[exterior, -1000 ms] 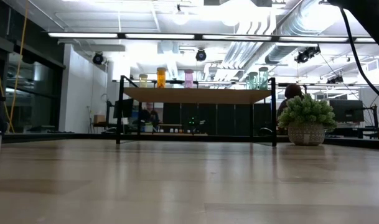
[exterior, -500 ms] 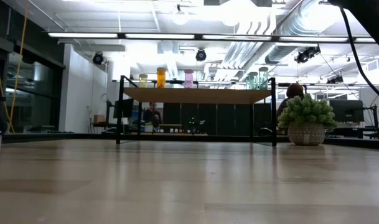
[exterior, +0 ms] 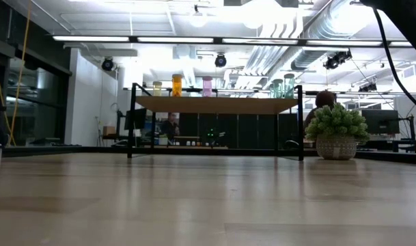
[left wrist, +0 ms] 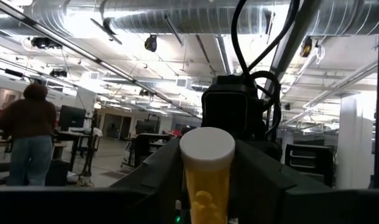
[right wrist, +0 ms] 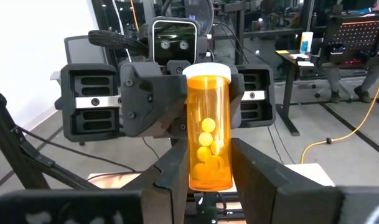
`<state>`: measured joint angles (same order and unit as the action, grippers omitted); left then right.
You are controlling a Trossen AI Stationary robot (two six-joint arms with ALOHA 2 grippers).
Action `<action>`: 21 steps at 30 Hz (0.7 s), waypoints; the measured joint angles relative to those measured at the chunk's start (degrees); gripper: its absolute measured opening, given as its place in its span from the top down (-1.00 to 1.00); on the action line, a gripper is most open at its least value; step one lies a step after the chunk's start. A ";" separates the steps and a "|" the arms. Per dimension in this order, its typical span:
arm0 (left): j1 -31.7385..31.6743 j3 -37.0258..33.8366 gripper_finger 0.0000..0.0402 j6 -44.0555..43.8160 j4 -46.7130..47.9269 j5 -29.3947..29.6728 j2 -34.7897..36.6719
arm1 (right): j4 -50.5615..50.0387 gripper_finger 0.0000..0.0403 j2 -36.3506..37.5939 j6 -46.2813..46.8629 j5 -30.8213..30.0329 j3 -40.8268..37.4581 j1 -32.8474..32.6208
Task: Pick and place medicine bottles onto shelf by color
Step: Put the orange pill bottle aligned with the other orange pill bottle on the shelf
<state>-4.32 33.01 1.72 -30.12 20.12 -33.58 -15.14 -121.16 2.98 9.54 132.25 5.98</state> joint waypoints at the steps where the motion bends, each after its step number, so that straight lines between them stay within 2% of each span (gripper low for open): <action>1: 0.00 0.00 0.39 0.00 0.01 0.00 0.00 | 0.00 0.49 0.00 0.00 -0.02 0.00 0.00; 6: 0.00 0.00 0.49 -0.16 0.06 -0.02 -0.02 | 0.02 0.49 0.00 0.00 0.05 0.00 0.00; 16: 0.00 0.00 0.48 -0.02 0.06 -0.07 -0.01 | 0.01 0.48 0.00 0.00 0.05 0.00 0.00; 21: 0.00 0.00 0.49 0.04 0.07 0.00 0.00 | -2.37 0.28 0.00 0.00 0.05 0.02 0.02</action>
<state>-4.32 33.01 1.76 -30.06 20.12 -33.58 -17.51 -121.16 2.98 9.58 132.27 6.00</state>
